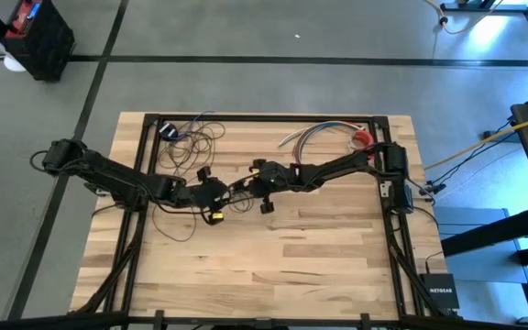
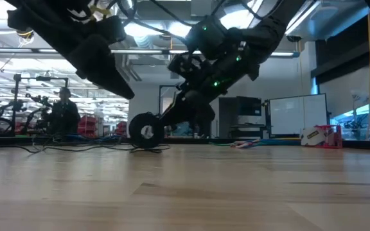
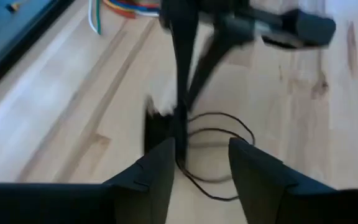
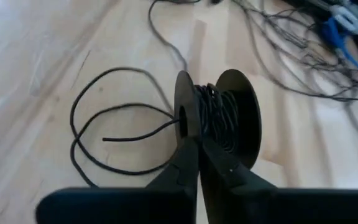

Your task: Coiling cords

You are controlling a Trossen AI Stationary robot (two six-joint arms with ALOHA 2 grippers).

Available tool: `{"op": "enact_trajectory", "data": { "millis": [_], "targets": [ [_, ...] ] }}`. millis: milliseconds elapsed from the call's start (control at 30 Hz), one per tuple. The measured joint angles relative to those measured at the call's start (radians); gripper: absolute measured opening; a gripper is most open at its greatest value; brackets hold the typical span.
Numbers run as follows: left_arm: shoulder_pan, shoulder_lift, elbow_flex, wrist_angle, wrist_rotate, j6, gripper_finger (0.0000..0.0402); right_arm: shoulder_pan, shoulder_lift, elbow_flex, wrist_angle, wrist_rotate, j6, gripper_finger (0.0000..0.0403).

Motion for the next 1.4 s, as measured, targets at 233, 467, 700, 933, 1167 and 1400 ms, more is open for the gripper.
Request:
{"op": "enact_trajectory", "data": {
  "millis": [233, 467, 700, 933, 1167, 1400],
  "targets": [
    [-0.034, -0.003, -0.020, -0.031, -0.003, -0.069, 0.0143, 0.000, -0.123, -0.001, -0.067, 0.062, 0.003, 0.0005],
    [-0.037, -0.002, -0.093, 0.106, -0.067, -0.089, 0.0143, -0.001, -0.243, -0.001, -0.084, 0.091, 0.020, 0.0003],
    [-0.031, -0.002, -0.138, 0.378, -0.079, -0.012, 0.0143, -0.001, -0.318, -0.001, -0.086, 0.108, 0.030, 0.0001],
    [-0.025, -0.002, -0.140, 0.407, -0.276, -0.086, 0.0143, -0.001, -0.337, -0.001, -0.097, 0.117, 0.001, 0.0001],
    [0.031, -0.004, -0.139, 0.549, -0.252, 0.007, 0.0143, -0.001, -0.337, -0.001, -0.095, 0.117, 0.000, 0.0001],
    [0.121, 0.020, -0.139, 0.503, -0.090, -0.024, 0.0121, -0.001, -0.337, -0.001, -0.093, 0.117, -0.008, 0.0001]
  ]
}}
